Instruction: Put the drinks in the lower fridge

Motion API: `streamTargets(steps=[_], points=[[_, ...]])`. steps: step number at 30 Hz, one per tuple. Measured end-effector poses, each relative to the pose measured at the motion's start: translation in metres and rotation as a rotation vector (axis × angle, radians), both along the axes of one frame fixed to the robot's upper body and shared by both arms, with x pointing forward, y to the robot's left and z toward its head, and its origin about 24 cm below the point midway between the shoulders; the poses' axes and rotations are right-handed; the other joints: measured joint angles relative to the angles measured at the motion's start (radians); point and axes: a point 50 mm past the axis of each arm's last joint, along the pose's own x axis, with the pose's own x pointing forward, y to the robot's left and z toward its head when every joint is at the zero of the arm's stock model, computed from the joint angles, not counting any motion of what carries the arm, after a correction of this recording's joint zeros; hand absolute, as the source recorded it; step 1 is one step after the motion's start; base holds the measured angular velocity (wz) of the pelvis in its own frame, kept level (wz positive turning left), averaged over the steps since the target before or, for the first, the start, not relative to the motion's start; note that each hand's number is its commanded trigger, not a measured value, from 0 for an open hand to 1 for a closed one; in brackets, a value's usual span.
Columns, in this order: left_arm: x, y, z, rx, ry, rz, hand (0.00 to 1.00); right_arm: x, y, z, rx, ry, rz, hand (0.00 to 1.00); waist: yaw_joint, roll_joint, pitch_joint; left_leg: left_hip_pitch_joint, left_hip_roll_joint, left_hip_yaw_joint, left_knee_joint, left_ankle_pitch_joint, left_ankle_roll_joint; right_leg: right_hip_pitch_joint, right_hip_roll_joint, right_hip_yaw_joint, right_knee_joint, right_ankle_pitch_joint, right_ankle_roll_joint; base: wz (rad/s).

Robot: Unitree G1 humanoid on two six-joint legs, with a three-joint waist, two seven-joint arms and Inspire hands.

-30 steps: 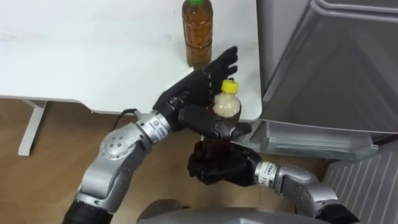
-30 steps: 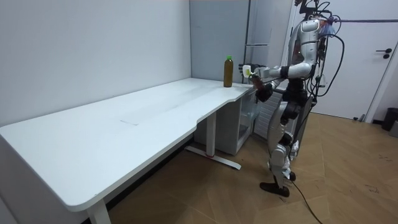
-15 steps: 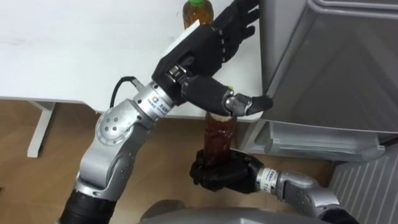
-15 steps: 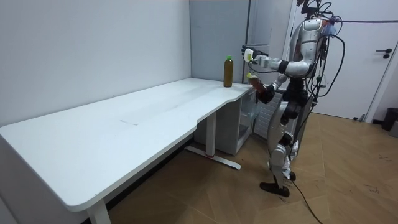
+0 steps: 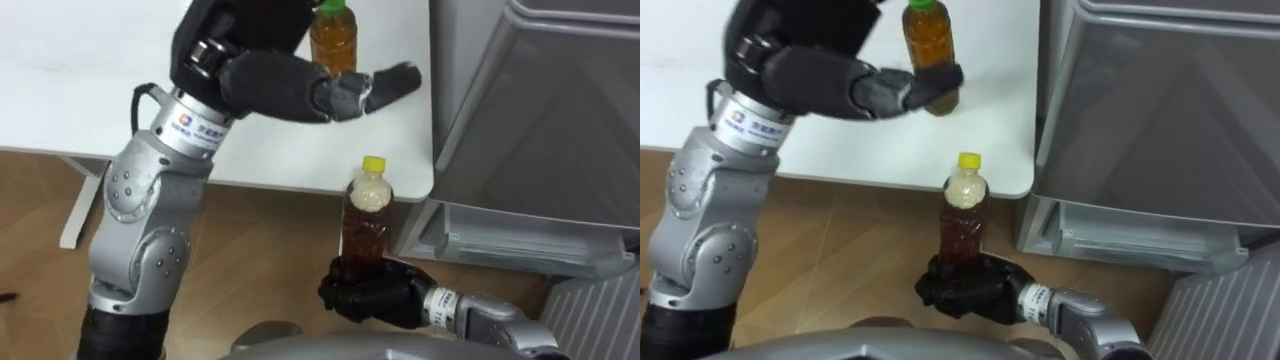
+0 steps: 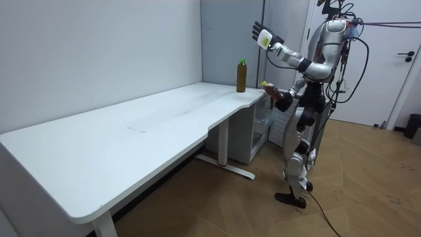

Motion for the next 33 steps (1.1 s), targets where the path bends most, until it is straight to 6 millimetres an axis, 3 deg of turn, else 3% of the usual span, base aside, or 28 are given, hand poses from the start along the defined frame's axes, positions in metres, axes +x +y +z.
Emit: streamTargets(steps=[7, 12, 18, 19, 21, 26, 33], points=[[-0.001, 0.034, 0.013, 0.009, -0.059, 0.267, 0.0, 0.001, -0.012, 0.002, -0.006, -0.019, -0.097, 1.0, 0.012, -0.011, -0.0006, 0.0, -0.006, -0.015, 0.002, 0.001, 0.001, 0.006, -0.002, -0.009, 0.0, -0.002, 0.003, 0.05], [-0.003, 0.044, 0.013, 0.025, -0.067, 0.442, 0.0, -0.008, -0.011, 0.002, 0.007, -0.014, -0.129, 1.0, 0.047, -0.019, -0.0045, 0.008, -0.005, -0.011, -0.003, 0.001, 0.001, 0.005, -0.003, -0.018, 0.0, -0.002, 0.003, -0.01], [-0.004, 0.057, 0.014, -0.019, -0.057, 0.595, 0.0, -0.018, -0.011, -0.001, 0.003, 0.015, -0.13, 1.0, 0.084, -0.022, -0.0016, 0.021, -0.005, -0.009, -0.009, 0.001, 0.001, 0.016, -0.004, -0.021, -0.002, -0.002, 0.003, -0.01], [-0.004, 0.061, 0.013, -0.026, -0.053, 0.633, 0.0, -0.02, -0.012, -0.002, 0.0, 0.022, -0.135, 1.0, 0.088, -0.022, 0.0037, 0.032, -0.006, -0.009, -0.013, 0.001, 0.001, 0.026, -0.004, -0.021, -0.003, -0.002, 0.003, 0.0], [-0.006, 0.069, 0.009, -0.031, -0.035, 0.698, 0.0, -0.024, -0.013, -0.003, -0.007, 0.032, -0.142, 1.0, 0.091, -0.024, 0.0052, 0.045, -0.006, -0.01, -0.023, 0.001, 0.001, 0.04, -0.004, -0.021, -0.006, -0.002, 0.003, 0.0], [-0.011, 0.103, -0.025, -0.039, 0.12, 0.896, 0.0, -0.028, -0.022, -0.005, -0.065, 0.02, -0.138, 1.0, 0.091, -0.023, 0.0053, 0.057, -0.008, -0.014, -0.027, 0.001, 0.0, 0.058, -0.003, -0.025, -0.019, -0.002, 0.003, 0.03], [-0.019, 0.12, -0.064, -0.068, 0.315, 1.02, 0.0, -0.031, -0.025, -0.005, -0.074, 0.02, -0.154, 1.0, 0.093, -0.024, 0.0001, 0.068, -0.008, -0.018, -0.029, 0.002, -0.001, 0.059, -0.002, -0.024, -0.02, -0.002, 0.003, 0.0]])
